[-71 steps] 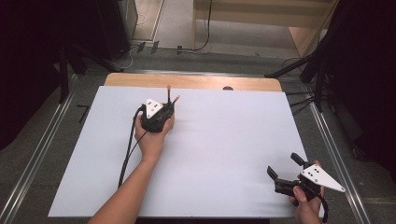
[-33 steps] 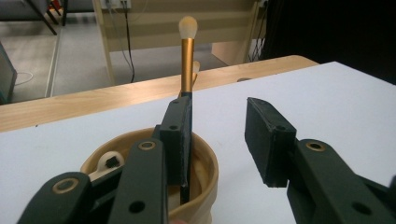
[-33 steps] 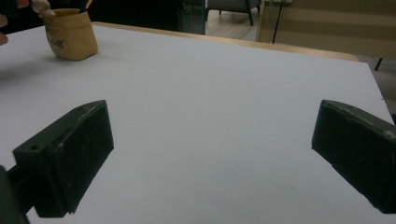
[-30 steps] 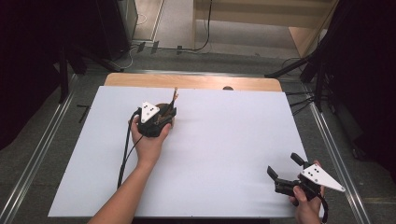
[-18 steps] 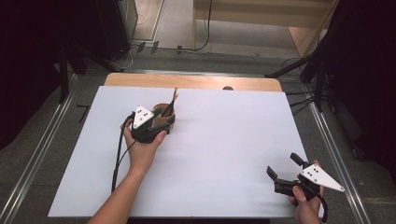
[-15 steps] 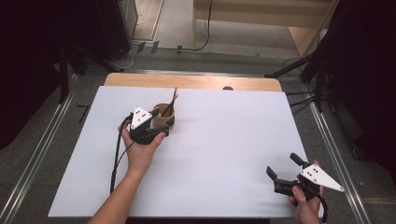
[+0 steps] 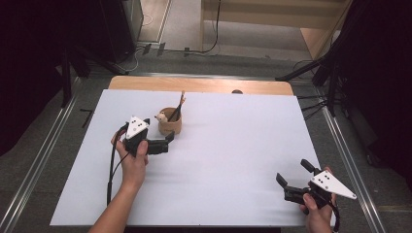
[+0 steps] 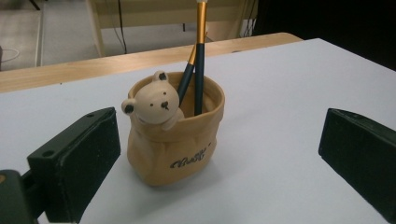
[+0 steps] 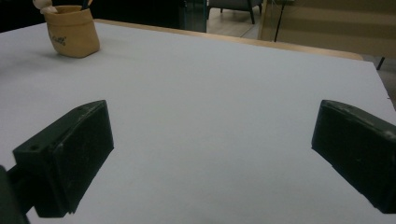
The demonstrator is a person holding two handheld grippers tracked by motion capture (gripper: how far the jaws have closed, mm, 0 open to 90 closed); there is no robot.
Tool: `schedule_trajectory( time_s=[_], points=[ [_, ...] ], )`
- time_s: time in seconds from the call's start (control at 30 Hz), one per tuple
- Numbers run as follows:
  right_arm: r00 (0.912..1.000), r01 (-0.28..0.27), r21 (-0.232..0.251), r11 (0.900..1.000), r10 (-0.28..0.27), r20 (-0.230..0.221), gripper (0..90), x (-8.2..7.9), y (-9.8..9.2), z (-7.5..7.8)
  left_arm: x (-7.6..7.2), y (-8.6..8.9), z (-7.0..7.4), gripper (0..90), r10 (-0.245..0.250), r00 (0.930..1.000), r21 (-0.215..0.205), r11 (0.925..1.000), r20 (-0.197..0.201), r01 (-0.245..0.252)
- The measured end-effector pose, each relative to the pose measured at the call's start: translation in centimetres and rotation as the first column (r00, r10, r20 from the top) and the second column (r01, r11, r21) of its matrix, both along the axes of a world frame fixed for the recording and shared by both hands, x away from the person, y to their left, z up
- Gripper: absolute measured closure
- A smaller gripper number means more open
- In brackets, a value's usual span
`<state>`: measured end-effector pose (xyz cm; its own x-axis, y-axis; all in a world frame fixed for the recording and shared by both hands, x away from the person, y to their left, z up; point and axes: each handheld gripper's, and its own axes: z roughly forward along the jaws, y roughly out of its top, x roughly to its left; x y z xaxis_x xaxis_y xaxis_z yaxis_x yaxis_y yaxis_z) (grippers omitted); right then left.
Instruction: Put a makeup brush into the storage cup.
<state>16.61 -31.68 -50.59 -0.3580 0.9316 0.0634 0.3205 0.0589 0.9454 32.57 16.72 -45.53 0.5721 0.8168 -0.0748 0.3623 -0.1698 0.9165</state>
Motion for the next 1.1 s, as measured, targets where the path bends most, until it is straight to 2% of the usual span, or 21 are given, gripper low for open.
schedule_trajectory(
  time_s=[0.6, 1.1],
  points=[
    [1.0000, 0.000, -0.004, 1.000, 0.000, 0.000, 0.0, 0.0, 0.2, 0.0, -2.8, 3.3, -1.1, 0.0, 0.001, 0.9998, -0.024, 0.9997, -0.021, -0.002],
    [1.0000, -0.002, -0.007, 1.000, 0.001, -0.006, 0.0, 0.1, 0.4, -0.1, -5.1, 5.5, -1.8, 0.0, 0.012, 0.9998, -0.023, 0.9997, -0.013, -0.012]
  ],
)
